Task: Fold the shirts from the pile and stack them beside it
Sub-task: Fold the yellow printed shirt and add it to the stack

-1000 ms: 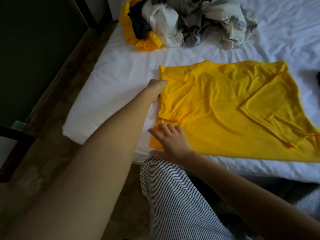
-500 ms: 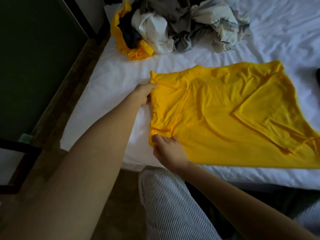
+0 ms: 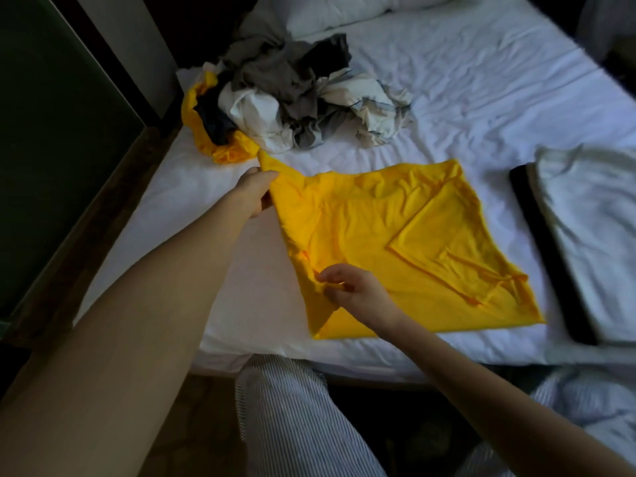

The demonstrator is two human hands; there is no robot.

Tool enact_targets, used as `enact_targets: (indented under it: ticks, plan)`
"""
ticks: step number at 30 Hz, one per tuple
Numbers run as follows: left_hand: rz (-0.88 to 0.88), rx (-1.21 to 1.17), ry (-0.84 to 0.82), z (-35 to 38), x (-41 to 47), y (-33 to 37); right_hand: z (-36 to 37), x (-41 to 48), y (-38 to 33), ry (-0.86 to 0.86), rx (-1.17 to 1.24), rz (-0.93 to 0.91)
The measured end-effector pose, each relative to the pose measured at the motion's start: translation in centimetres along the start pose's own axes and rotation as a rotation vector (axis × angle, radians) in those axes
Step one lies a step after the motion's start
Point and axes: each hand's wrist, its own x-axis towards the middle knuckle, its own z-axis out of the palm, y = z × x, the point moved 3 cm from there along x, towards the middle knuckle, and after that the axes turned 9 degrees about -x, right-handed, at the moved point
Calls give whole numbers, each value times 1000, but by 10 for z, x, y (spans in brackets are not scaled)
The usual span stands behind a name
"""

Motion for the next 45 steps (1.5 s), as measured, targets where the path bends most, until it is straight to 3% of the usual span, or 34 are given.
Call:
enact_targets:
  ticks: [6, 16, 21, 27, 32, 37, 41, 43, 45]
  plan:
    - [47, -56, -39, 53, -16, 8, -59, -26, 18, 48, 105, 53]
    - [97, 147, -83, 185, -35, 2, -151, -61, 66, 109, 223, 201]
    - [69, 134, -137, 252, -41, -16, -187, -77, 87, 123, 220, 286]
    - [-10, 168, -190, 300, -57, -36, -204, -94, 108, 31, 257, 429]
    - [4, 118, -192, 321, -62, -39, -209, -97, 119, 131, 370, 481]
    - [-86, 13, -268, 323, -68, -54, -213, -99, 120, 208, 94, 578]
    - [216, -9, -258, 301, -71, -41, -215, -90, 103, 336, -249, 522]
    - [434, 154, -215, 278, -80, -38, -214, -76, 82, 486, -508, 356]
    - [640, 351, -174, 255, -96, -45, -204, -52, 57, 603, -565, 119]
